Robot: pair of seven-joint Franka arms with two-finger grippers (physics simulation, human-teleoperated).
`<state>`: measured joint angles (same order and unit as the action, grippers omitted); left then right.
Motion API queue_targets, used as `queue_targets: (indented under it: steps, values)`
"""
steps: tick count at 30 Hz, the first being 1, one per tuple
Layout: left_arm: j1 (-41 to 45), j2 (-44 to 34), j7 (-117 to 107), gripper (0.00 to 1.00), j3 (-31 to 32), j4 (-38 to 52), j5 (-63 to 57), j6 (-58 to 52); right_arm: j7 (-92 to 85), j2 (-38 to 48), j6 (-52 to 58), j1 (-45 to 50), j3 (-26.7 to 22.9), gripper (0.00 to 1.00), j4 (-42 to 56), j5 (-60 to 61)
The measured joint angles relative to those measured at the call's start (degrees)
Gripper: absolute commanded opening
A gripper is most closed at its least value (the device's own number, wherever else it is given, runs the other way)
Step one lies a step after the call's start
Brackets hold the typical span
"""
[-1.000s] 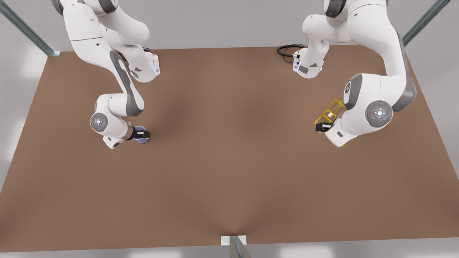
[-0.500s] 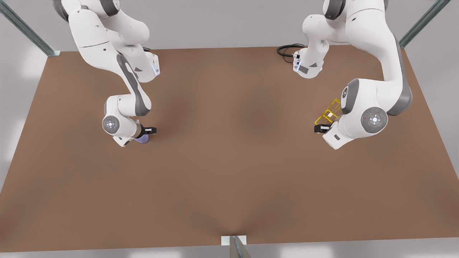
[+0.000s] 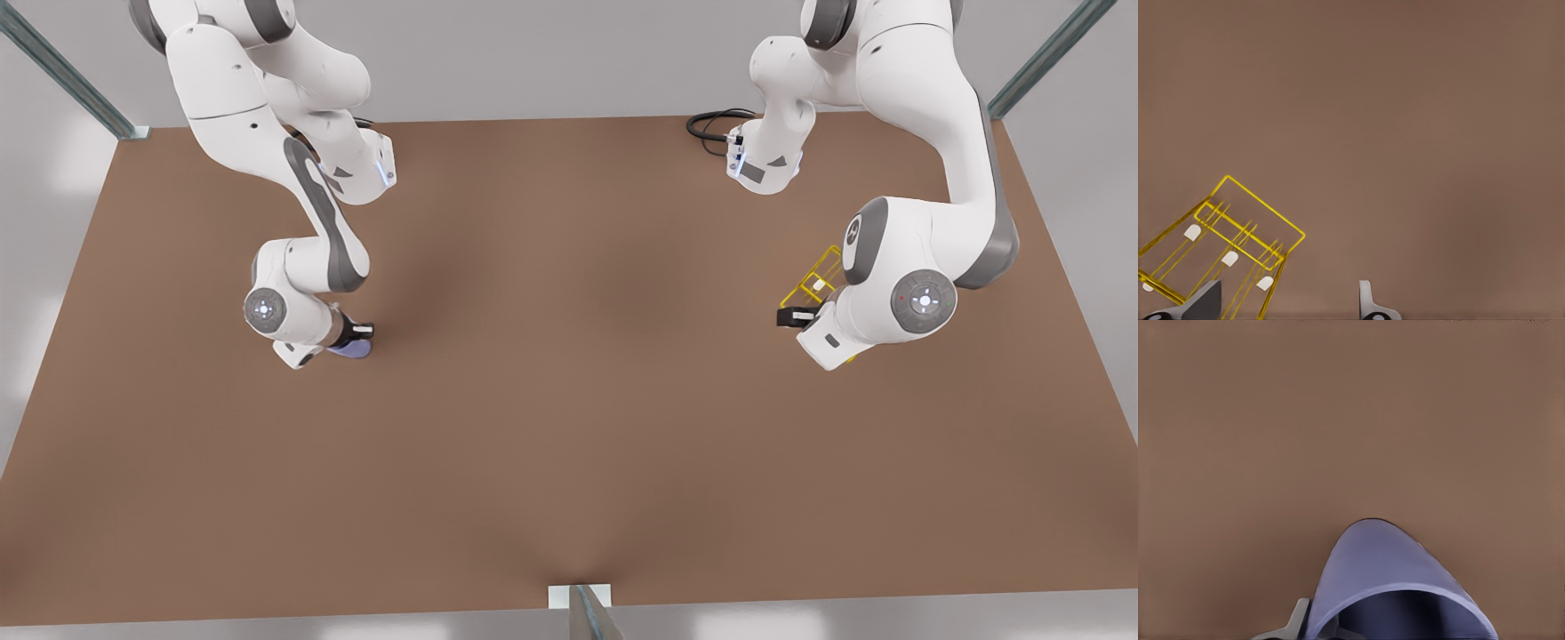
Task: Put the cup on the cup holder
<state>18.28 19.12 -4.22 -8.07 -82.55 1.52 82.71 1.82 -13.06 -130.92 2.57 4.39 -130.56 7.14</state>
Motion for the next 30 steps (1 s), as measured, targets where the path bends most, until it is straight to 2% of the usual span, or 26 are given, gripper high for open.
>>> queue_targets:
  steps: [4, 7, 11, 16, 23, 27, 30]
  values:
    - [0.00, 0.17, -0.02, 1.00, 0.03, -0.01, 0.00, -0.12, 0.93, 0.32, 1.01, 0.54, 0.12, 0.21, 2.68, 0.04]
    - [0.08, 0.32, -0.03, 1.00, 0.14, -0.01, 0.00, -0.19, 1.72, -0.68, 2.20, 0.47, 0.52, 0.21, 8.87, 0.23]
    - [0.19, 0.37, -0.04, 1.00, 0.21, 0.00, 0.00, -0.26, -0.10, -10.56, 7.95, 1.14, 3.20, 0.21, 29.43, 8.17]
    - [0.24, 0.30, -0.11, 1.00, 0.18, 0.05, -0.01, -0.59, 0.58, -22.19, 10.38, 1.32, 6.84, 0.21, 45.45, 24.51]
    - [0.29, 0.53, -0.16, 1.00, 0.22, 0.00, -0.06, -0.82, 7.16, -37.51, 1.77, 10.56, 12.18, 0.21, 64.85, 34.66]
    - [0.51, 0.84, -0.22, 1.00, 0.19, -0.01, -0.07, -0.88, 12.39, -46.48, -6.61, 17.29, 18.12, 0.21, 75.55, 35.80]
    - [0.54, 0.89, -0.27, 1.00, 0.20, -0.01, -0.06, -0.90, 15.90, -49.33, -11.00, 20.59, 21.50, 0.21, 79.71, 36.14]
